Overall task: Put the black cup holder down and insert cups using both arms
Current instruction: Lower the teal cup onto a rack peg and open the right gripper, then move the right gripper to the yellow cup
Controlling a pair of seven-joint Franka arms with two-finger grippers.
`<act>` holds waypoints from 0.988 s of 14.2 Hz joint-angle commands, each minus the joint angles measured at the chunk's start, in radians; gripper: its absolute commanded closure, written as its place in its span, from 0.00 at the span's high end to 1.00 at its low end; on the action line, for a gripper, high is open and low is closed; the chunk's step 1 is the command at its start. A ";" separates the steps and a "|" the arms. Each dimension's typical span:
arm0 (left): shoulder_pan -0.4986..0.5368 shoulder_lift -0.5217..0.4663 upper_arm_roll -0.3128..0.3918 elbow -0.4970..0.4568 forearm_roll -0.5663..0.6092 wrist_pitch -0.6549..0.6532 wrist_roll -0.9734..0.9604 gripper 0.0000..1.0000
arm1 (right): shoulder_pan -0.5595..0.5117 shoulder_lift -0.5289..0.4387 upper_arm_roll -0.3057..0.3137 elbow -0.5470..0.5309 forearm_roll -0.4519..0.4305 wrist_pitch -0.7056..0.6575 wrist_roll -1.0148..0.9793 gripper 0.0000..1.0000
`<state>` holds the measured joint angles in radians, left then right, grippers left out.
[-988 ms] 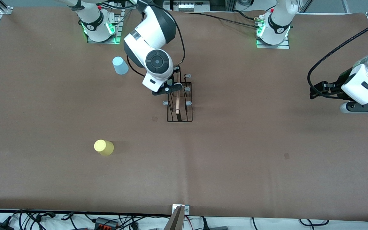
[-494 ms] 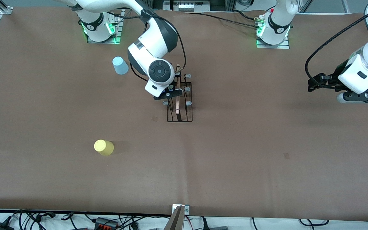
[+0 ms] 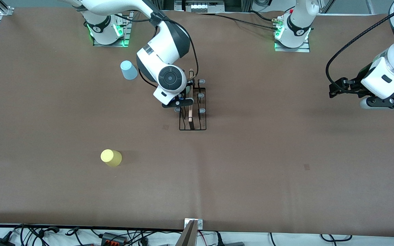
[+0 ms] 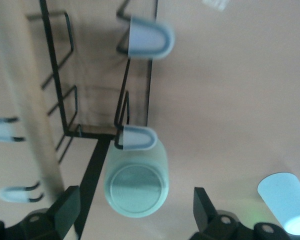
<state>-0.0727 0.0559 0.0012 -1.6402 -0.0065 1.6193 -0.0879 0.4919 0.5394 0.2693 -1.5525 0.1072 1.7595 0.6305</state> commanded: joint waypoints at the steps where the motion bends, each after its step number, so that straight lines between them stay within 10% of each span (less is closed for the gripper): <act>1: -0.007 -0.028 0.010 -0.026 -0.021 0.010 0.007 1.00 | -0.070 -0.073 -0.036 0.029 -0.006 -0.046 0.041 1.00; 5: -0.015 -0.028 0.007 -0.024 -0.021 0.010 0.007 1.00 | -0.206 -0.027 -0.136 0.083 -0.075 -0.002 0.038 1.00; 9: -0.016 -0.028 0.000 -0.023 -0.021 0.008 0.007 1.00 | -0.278 0.114 -0.157 0.208 -0.260 0.116 0.009 1.00; 14: -0.015 -0.028 0.000 -0.023 -0.021 0.008 0.008 1.00 | -0.397 0.231 -0.148 0.256 -0.271 0.317 -0.216 1.00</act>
<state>-0.0874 0.0511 -0.0015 -1.6419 -0.0066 1.6193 -0.0880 0.1436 0.7192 0.1010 -1.3412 -0.1585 2.0307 0.4959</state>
